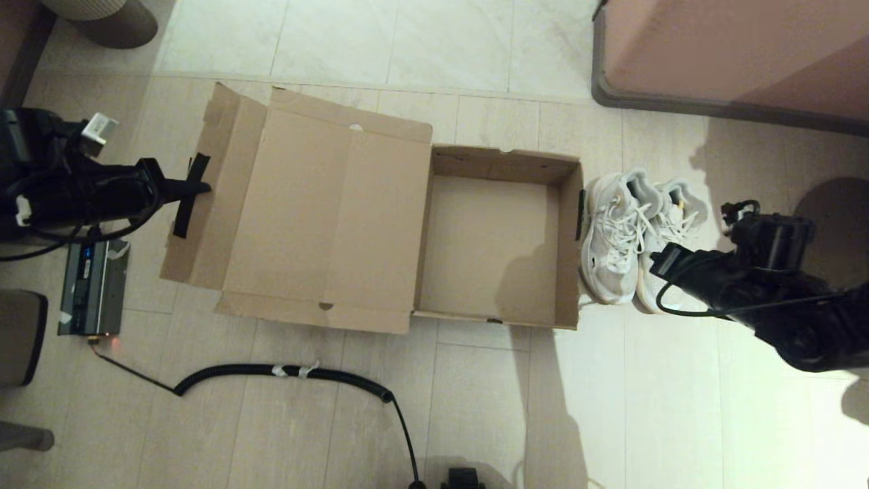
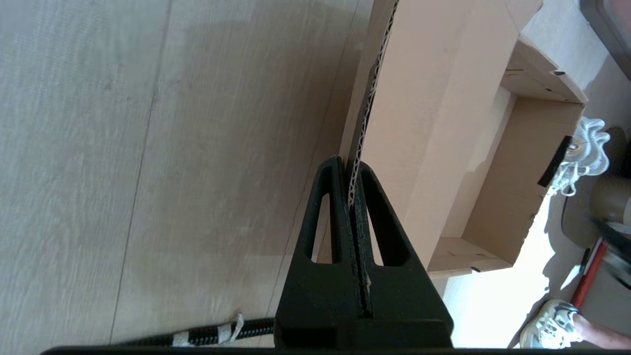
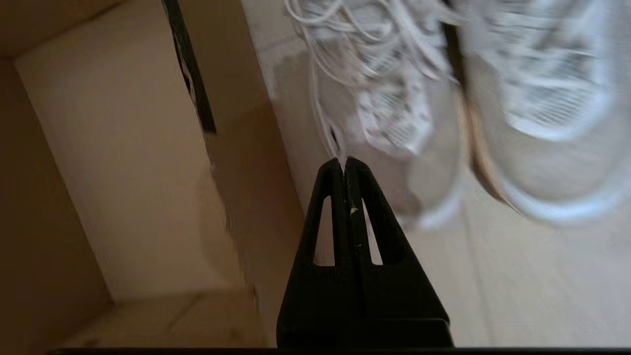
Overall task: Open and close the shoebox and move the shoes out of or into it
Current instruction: Close the shoe box
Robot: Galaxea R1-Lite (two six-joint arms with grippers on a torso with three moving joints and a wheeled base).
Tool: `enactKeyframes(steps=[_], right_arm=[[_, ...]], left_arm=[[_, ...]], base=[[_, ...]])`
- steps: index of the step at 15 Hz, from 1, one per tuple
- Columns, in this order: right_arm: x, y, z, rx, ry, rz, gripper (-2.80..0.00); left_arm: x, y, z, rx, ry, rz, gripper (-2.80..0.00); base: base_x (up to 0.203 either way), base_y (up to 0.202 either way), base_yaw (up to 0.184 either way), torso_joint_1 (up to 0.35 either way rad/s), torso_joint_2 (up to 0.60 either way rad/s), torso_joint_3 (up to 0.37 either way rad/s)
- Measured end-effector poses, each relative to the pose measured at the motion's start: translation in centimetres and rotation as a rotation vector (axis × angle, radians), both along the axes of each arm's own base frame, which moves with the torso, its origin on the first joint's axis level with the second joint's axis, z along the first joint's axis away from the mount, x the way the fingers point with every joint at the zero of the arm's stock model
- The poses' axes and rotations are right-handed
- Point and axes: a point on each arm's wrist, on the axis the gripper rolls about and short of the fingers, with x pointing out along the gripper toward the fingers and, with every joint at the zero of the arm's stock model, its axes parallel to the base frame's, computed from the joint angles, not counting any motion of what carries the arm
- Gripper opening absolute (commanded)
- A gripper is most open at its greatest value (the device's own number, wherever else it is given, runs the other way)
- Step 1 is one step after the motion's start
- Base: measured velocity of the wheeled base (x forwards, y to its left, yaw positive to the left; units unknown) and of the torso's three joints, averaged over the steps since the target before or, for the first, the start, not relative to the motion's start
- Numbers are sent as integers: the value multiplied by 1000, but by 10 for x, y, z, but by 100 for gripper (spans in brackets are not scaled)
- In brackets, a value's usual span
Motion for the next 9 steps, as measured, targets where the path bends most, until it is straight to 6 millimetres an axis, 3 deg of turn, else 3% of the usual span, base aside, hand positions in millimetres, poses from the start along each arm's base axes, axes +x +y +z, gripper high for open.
enactKeyframes(steps=[3,9], right_arm=[[45,18,-27,64,-106,73,-280],[83,49,-69,92,-100,92,-280]], left_arm=[[-1,-8,6,5,-13,-17,-280],[-5,-11,10,8,-14,-23,-280]], base=[[0,0,0,0,0,0],[0,0,0,0,0,0]])
